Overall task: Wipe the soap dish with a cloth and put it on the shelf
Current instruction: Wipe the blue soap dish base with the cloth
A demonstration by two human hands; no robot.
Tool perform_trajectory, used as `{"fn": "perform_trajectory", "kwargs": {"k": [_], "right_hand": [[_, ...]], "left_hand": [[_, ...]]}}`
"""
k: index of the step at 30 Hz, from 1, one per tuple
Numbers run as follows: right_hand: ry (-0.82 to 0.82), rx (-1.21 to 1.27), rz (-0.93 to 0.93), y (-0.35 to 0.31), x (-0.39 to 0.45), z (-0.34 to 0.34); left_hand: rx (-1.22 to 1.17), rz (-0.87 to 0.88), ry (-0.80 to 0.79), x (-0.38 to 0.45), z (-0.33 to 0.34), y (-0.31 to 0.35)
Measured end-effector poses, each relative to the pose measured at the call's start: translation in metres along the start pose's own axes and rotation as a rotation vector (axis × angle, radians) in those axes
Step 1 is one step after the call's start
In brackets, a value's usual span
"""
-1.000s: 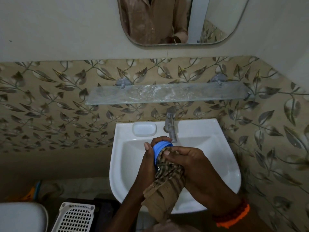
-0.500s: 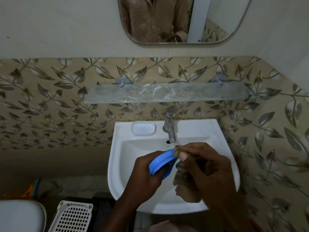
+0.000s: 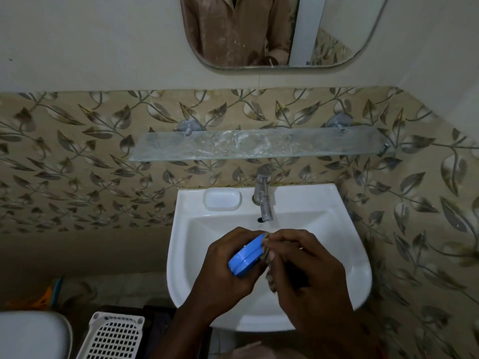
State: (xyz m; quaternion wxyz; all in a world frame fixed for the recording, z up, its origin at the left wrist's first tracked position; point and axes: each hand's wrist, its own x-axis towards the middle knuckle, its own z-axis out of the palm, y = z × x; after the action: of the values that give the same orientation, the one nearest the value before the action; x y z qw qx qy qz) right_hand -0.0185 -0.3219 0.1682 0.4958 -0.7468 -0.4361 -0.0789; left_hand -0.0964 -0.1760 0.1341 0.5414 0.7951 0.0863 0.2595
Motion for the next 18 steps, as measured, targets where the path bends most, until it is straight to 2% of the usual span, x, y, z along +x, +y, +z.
{"fn": "perform_trajectory", "kwargs": {"k": [6, 11, 15, 18], "right_hand": [[-0.087, -0.115, -0.222, -0.016, -0.015, 0.012], [0.037, -0.1, -0.063, 0.006, 0.0, -0.001], [-0.067, -0.18, -0.19, -0.013, -0.015, 0.008], [-0.152, -0.119, -0.149, -0.014, -0.018, 0.011]], "left_hand": [[0.011, 0.021, -0.025, 0.002, 0.003, 0.001], [0.087, 0.027, -0.043, 0.001, 0.0, -0.001], [0.062, 0.014, -0.061, 0.003, 0.0, 0.001], [0.064, -0.019, -0.063, 0.005, 0.002, 0.005]]}}
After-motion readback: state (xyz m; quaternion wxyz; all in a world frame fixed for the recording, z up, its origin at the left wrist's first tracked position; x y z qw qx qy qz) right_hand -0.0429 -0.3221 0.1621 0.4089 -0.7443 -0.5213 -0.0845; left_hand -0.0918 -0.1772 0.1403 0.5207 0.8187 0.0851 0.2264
